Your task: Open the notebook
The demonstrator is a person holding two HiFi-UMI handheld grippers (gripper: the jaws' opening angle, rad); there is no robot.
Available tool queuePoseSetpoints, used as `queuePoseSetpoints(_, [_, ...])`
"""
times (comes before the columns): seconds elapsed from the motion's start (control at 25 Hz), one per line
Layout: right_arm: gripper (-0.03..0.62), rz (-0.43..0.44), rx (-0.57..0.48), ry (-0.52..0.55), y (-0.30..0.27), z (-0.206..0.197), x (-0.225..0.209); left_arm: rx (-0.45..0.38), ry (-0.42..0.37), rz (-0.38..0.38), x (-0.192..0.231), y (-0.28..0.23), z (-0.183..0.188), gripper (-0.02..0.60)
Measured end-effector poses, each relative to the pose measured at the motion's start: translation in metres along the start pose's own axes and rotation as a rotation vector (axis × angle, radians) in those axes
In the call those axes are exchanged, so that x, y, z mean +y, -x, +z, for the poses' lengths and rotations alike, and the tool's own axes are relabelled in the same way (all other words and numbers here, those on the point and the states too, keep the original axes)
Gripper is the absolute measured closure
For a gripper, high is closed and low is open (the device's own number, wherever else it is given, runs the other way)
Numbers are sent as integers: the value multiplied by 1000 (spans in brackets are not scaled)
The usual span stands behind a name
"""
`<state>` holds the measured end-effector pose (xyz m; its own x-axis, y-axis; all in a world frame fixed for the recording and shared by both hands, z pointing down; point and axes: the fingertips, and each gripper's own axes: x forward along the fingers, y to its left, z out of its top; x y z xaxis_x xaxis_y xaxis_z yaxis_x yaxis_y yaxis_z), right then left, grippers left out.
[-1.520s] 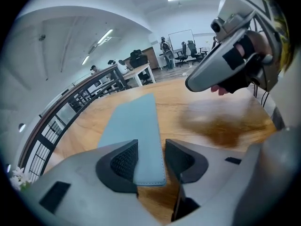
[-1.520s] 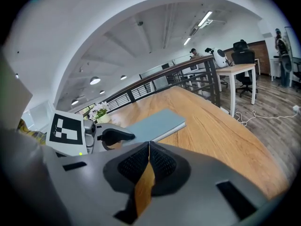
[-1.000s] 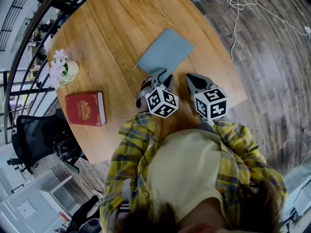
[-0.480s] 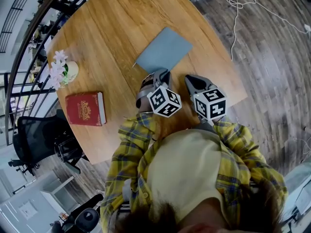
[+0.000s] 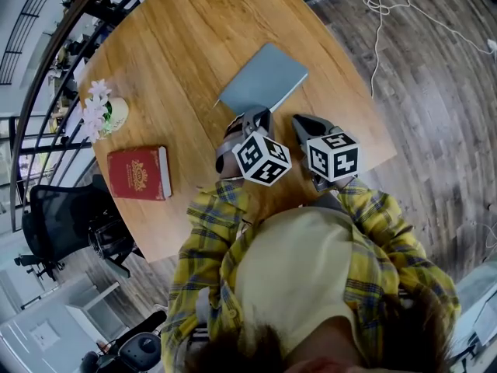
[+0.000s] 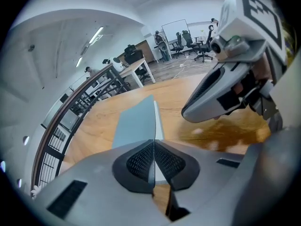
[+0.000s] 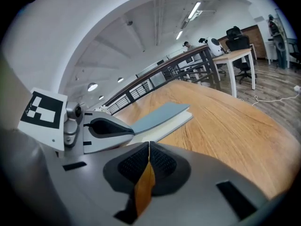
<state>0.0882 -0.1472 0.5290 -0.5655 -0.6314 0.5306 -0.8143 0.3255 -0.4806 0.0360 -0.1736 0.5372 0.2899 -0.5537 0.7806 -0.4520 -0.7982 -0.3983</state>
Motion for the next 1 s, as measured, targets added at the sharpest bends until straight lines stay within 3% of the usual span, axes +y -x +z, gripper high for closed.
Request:
queuePoseSetpoints(0.2, [530,35,10,-89,-18,10,-4,-19,49,-9,7,8,3,568])
queuePoseSetpoints(0.36, [528,5,6,-123,-27,17,-10,-31,66,-8,13,12,7,568])
queuePoseSetpoints(0.68, [525,-33,22,-293,-46,20,-16,-50,96,-10,20,20,11,568])
queuePoseSetpoints(0.76, [508,-38,29,-326,-52,21,-16,-54,99,-9,22,21,11,568])
queuePoseSetpoints(0.88, [431,-66,23,-358,-57,25,-18,-58,103,-3,24,23,12,568])
queuePoseSetpoints(1.0, [428,-108,27,-390,-58,25,-24,-62,101,4,24,24,13,568])
